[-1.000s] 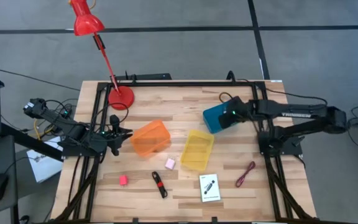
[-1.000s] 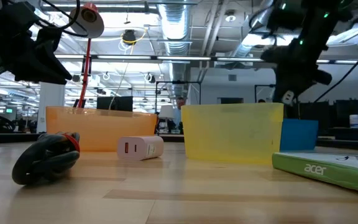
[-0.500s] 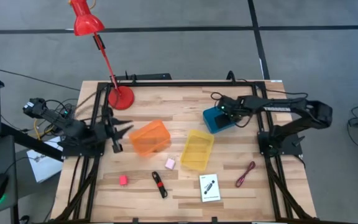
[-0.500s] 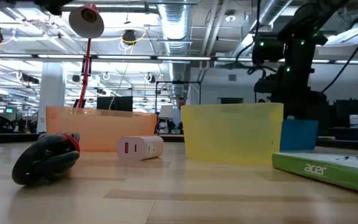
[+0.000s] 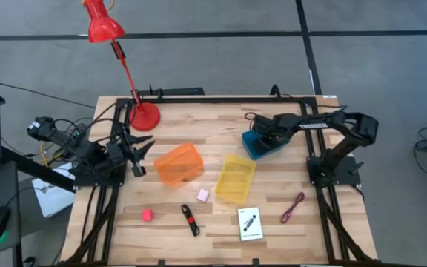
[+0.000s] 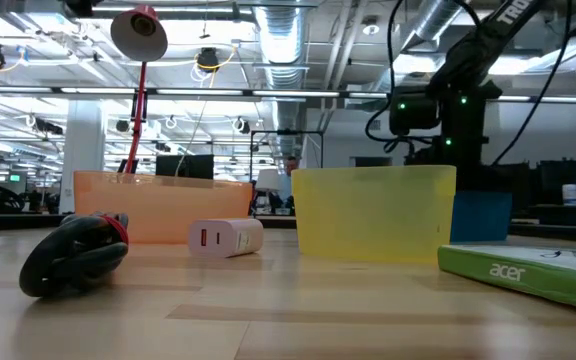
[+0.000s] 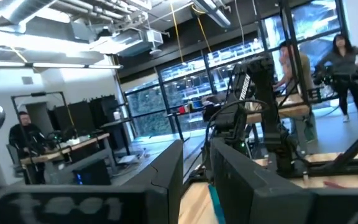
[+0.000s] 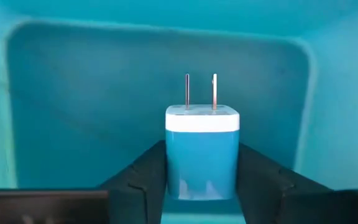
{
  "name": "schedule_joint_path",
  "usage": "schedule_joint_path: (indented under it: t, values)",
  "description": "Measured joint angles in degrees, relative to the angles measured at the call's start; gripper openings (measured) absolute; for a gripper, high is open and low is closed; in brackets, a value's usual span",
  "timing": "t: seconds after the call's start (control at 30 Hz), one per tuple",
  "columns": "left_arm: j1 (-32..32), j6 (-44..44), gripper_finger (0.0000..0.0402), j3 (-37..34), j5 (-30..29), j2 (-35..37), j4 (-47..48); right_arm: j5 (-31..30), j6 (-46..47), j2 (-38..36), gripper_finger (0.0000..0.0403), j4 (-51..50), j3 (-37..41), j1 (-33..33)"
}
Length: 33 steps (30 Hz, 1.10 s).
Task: Pick and place items into bin
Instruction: Put the blue charger adapter into the blue bin, then put the white charger adapter into the blue bin
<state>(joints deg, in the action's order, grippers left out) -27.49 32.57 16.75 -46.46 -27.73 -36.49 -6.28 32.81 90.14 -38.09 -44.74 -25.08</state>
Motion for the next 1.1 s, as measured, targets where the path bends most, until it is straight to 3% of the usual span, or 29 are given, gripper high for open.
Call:
schedule_joint_path:
  t: [0.2, 0.33, 0.53, 0.77, 0.97, 1.1]
  values:
    - [0.00, 1.06, 0.0073, 0.00, -0.54, 0.00, -0.21, 0.58, -0.48, -0.10, 0.0244, 0.35, -2.02, 1.56]
    - [-0.02, 1.19, 0.0073, 0.00, -0.56, 0.02, 0.69, 1.09, -3.65, -0.04, 0.0276, -2.81, -2.84, 2.02]
    - [0.00, -5.47, 0.0073, 0.00, -0.42, -0.07, 4.84, 1.99, -1.01, -1.19, 0.0285, -9.76, -6.53, 2.19]
    - [0.00, -17.50, 0.0078, 0.62, -0.32, -0.79, 13.50, 1.88, -6.10, -10.46, 0.0285, -10.07, -11.02, 3.00]
    - [0.07, -24.66, 0.0121, 4.97, -0.90, -5.98, 21.87, 1.73, -7.86, -20.86, 0.0286, -6.37, -12.37, 7.01]
    - [0.11, -31.92, 0.0150, 7.66, 4.56, -11.30, 26.73, 1.73, -7.86, -24.41, 0.0286, -3.36, -12.39, 11.20]
